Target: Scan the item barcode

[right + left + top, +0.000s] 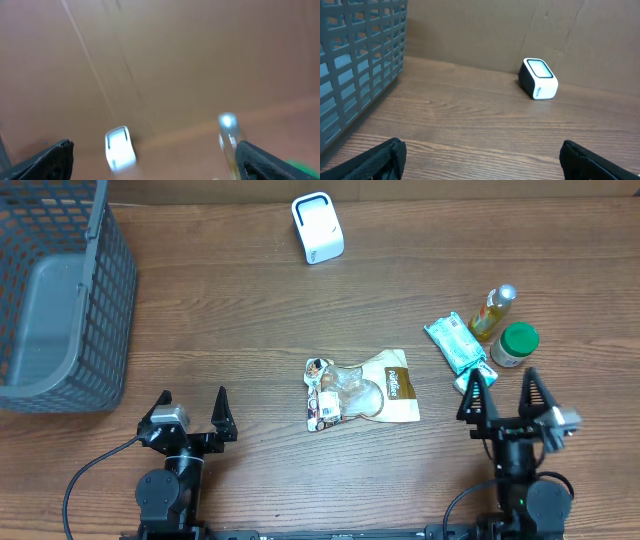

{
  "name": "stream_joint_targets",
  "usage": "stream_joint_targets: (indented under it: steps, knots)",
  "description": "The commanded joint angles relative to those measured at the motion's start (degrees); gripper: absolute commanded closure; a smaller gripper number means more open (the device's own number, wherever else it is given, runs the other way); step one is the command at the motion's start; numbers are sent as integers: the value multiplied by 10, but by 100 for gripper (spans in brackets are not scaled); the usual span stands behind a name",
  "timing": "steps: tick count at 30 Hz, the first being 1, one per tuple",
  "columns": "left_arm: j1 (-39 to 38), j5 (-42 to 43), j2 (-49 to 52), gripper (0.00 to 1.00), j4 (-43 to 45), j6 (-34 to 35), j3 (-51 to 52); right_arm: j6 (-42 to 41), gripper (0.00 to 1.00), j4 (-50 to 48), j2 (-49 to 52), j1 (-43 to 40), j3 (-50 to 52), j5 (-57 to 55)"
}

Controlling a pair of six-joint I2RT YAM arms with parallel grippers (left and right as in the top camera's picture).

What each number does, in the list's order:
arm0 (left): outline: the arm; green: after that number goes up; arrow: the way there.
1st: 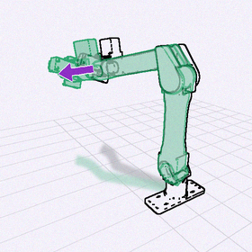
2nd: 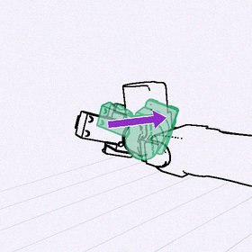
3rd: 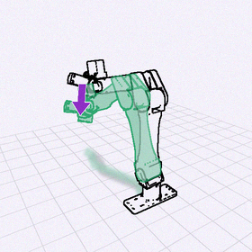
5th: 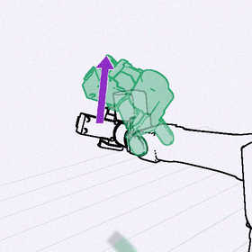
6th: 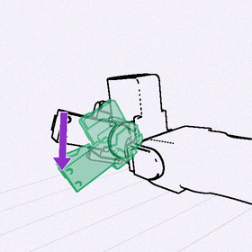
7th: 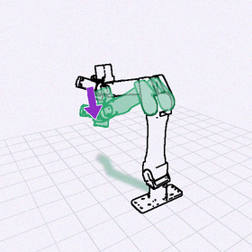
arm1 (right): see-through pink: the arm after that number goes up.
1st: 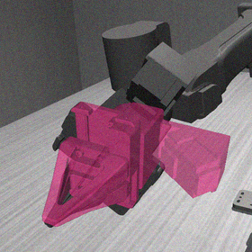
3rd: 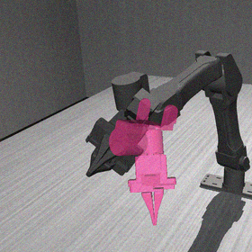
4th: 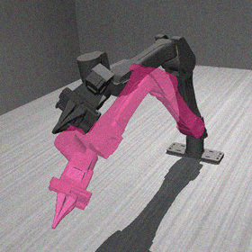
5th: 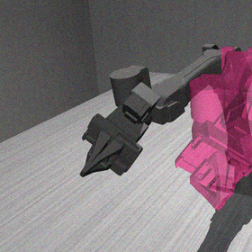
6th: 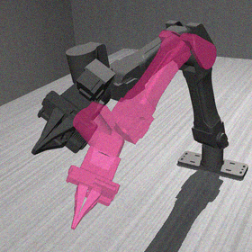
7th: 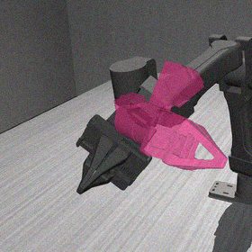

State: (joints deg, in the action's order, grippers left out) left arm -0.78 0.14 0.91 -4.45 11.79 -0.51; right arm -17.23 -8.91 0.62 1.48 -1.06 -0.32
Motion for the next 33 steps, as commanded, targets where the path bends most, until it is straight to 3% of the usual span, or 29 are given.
stream_joint_targets:
  steps: [1,6,33]
  knots:
    - [-4,-5,-7,1,0,-11,2,17,0,68,-5,-3,6,7]
    - [-4,-5,-7,0,0,-11,2,82,0,137,-5,-2,6,15]
    - [-4,-5,-7,0,0,-11,2,83,0,137,-5,-2,6,15]
